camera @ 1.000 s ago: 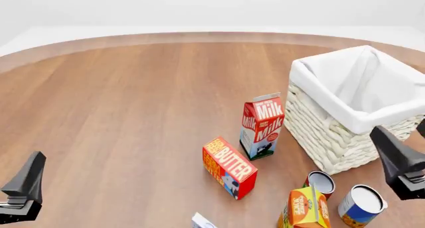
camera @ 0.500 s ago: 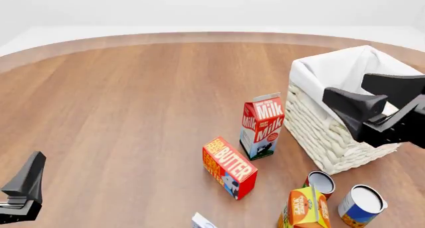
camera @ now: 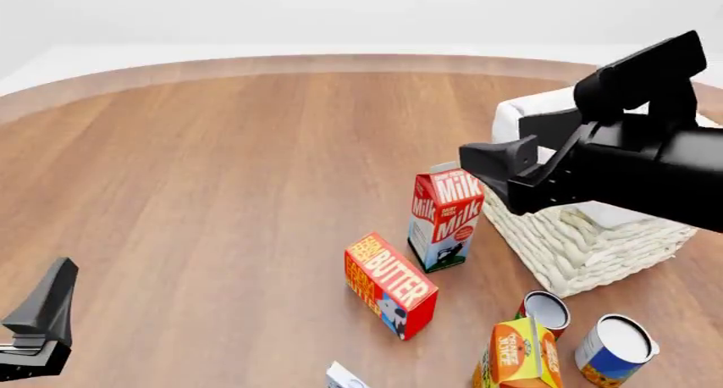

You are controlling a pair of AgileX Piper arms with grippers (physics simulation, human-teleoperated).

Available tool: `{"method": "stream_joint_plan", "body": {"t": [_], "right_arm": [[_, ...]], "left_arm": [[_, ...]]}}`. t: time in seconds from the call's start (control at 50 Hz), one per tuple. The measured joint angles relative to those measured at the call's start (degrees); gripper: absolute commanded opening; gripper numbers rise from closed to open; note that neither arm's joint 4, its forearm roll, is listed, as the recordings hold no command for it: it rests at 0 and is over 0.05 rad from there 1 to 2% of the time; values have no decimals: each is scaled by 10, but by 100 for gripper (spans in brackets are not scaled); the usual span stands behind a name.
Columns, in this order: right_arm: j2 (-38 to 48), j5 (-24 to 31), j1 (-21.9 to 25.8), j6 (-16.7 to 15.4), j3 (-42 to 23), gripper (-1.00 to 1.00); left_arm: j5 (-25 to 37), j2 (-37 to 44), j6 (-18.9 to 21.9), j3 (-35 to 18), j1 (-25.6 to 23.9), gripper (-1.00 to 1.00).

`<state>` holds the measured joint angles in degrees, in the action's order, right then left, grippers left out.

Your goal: Pick up the cream cheese box and the butter, and put them in the basket.

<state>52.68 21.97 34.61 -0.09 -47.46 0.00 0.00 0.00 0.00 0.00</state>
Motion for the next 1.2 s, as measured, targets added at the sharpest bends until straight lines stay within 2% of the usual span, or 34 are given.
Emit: {"method": "stream_joint_plan", "body": {"t": [0.5, 0.82, 1.2], "right_arm": [[52, -23, 26, 20, 30, 100], [101, -62, 37, 38, 60, 100], [142, -92, 41, 44, 77, 100]], "left_arm": [[0, 0, 0, 0, 0, 100], [0, 0, 0, 0, 0, 100], [0, 0, 0, 0, 0, 100]]}}
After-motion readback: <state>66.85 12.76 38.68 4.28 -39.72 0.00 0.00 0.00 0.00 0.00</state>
